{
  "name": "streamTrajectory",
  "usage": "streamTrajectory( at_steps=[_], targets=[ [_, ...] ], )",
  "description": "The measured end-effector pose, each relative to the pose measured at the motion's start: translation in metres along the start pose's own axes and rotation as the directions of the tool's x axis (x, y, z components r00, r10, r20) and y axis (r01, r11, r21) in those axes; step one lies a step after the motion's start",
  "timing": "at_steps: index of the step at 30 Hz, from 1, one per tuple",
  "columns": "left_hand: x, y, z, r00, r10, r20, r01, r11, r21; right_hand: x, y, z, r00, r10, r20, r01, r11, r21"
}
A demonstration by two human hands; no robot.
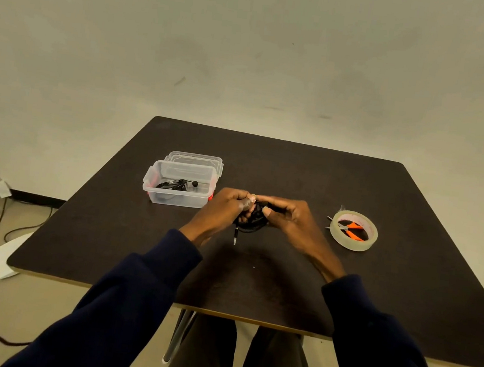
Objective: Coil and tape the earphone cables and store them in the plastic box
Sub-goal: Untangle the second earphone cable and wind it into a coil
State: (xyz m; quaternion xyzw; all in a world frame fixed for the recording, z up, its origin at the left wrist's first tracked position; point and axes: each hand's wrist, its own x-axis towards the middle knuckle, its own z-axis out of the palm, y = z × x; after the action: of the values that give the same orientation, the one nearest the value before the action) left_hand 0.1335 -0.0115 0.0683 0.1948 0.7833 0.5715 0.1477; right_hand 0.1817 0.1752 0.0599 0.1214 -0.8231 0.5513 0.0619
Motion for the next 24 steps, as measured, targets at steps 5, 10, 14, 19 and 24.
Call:
streamTrajectory(
  at_steps=[5, 10, 14, 19, 24],
  targets=[
    [0.001, -0.004, 0.003, 0.999, -0.009, -0.043, 0.007, 0.999, -0.045, -0.002, 0.003, -0.001, 0.998, -0.049, -0.039, 0.050, 0.999, 0.010],
    [0.003, -0.002, 0.010, 0.990, -0.139, -0.028, 0.111, 0.884, -0.455, -0.004, 0.003, 0.007, 0.991, -0.070, -0.112, 0.073, 0.997, 0.017],
    [0.003, -0.003, 0.016, 0.979, -0.203, 0.024, 0.173, 0.759, -0.628, -0.008, 0.003, 0.011, 0.985, -0.094, -0.144, 0.087, 0.995, -0.053],
    [0.001, -0.006, 0.017, 0.982, -0.181, 0.050, 0.173, 0.764, -0.621, -0.009, -0.003, 0.007, 0.978, -0.163, -0.128, 0.130, 0.963, -0.235],
    [0.001, -0.005, 0.018, 0.983, -0.171, 0.071, 0.180, 0.792, -0.583, -0.012, 0.001, 0.007, 0.931, -0.342, -0.128, 0.249, 0.852, -0.461]
  ],
)
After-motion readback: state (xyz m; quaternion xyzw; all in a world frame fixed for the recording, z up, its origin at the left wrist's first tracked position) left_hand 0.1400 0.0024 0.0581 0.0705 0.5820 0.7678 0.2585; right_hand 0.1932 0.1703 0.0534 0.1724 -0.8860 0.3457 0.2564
